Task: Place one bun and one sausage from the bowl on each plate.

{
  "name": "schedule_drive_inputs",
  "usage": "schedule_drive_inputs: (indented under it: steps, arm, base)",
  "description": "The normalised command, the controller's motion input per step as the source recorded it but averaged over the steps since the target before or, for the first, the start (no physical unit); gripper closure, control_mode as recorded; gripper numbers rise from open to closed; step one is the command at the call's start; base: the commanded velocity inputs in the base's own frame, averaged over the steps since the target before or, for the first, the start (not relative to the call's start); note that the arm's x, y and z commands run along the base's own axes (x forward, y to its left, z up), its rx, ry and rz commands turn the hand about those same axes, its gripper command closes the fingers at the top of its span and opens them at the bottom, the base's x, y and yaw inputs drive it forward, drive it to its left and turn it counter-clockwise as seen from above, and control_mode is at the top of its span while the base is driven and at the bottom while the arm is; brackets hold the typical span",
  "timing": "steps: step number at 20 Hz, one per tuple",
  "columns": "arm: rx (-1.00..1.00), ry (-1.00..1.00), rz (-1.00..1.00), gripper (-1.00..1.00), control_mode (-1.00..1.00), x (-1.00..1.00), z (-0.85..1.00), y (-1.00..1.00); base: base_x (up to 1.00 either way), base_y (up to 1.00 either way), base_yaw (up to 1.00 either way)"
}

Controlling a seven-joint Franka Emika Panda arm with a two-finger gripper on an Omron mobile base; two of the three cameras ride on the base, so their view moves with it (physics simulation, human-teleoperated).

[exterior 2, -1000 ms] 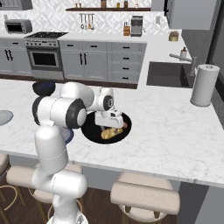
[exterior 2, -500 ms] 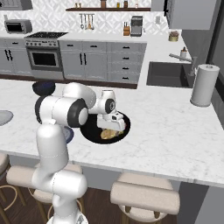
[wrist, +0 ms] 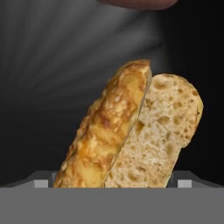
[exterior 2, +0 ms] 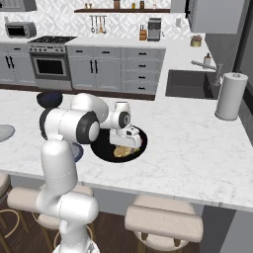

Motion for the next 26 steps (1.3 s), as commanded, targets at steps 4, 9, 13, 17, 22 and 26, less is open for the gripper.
schedule_drive_inputs:
  steps: [4, 9, 13, 17, 22, 26]
  arm:
    - [0.00, -0.02, 0.00, 1.00, -1.00, 0.00, 0.19, 0.02]
    - [0.00, -0.06, 0.00, 1.00, -1.00, -0.34, 0.77, 0.12]
    - [0.00, 0.00, 0.00, 1.00, -1.00, -0.64, 0.99, 0.32]
    - [0.01, -0.01, 0.07, 1.00, -1.00, -0.95, 0.71, 0.47]
    - [0.06, -0.04, 0.18, 1.00, -1.00, -1.00, 0.44, 0.31]
    - [0.03, -0.03, 0.33, 1.00, -1.00, -1.00, 0.09, 0.18]
  base:
    - [0.00, 0.00, 0.00]
    - [0.00, 0.00, 0.00]
    - [0.00, 0.00, 0.00]
    - [0.00, 0.00, 0.00]
    - [0.00, 0.00, 0.00]
    - [0.00, 0.00, 0.00]
